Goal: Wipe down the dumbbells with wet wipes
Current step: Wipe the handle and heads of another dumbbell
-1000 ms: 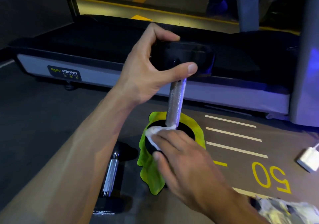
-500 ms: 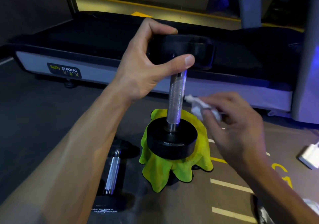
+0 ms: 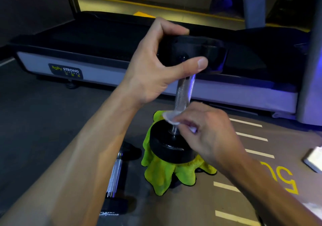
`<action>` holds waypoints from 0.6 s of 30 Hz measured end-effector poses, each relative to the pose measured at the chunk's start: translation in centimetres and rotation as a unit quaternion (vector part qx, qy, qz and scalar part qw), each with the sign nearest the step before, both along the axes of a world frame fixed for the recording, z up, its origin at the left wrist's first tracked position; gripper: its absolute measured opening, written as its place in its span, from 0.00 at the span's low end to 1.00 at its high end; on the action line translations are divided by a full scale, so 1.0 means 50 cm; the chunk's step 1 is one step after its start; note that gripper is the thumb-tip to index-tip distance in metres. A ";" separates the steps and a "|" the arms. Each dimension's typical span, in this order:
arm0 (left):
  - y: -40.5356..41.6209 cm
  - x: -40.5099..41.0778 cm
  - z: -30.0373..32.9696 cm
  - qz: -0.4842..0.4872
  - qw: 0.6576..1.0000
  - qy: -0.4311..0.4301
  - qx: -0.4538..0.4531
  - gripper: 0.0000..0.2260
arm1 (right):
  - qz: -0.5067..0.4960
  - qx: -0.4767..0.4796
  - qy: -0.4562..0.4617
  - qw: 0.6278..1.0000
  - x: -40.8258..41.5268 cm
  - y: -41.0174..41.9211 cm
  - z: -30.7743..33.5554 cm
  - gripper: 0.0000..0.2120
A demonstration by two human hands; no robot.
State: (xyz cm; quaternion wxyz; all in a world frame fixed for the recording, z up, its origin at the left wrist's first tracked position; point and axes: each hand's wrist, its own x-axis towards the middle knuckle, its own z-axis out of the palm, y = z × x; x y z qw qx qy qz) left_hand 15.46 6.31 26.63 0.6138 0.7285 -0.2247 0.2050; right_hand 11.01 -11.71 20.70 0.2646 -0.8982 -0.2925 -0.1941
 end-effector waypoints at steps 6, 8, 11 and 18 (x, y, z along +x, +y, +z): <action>-0.008 0.006 0.002 0.017 1.000 -0.003 -0.001 0.26 | -0.064 0.107 -0.114 0.986 0.022 0.015 0.005 0.08; -0.004 0.006 -0.001 0.019 1.000 -0.004 -0.006 0.26 | -0.026 0.072 -0.062 0.995 -0.006 0.007 -0.036 0.10; -0.002 0.004 -0.004 0.017 1.000 0.001 -0.009 0.27 | 0.003 0.054 -0.039 0.998 -0.007 -0.010 -0.043 0.10; -0.008 0.007 0.000 0.020 1.000 0.012 -0.018 0.26 | -0.071 0.118 -0.132 0.982 0.009 0.018 -0.019 0.10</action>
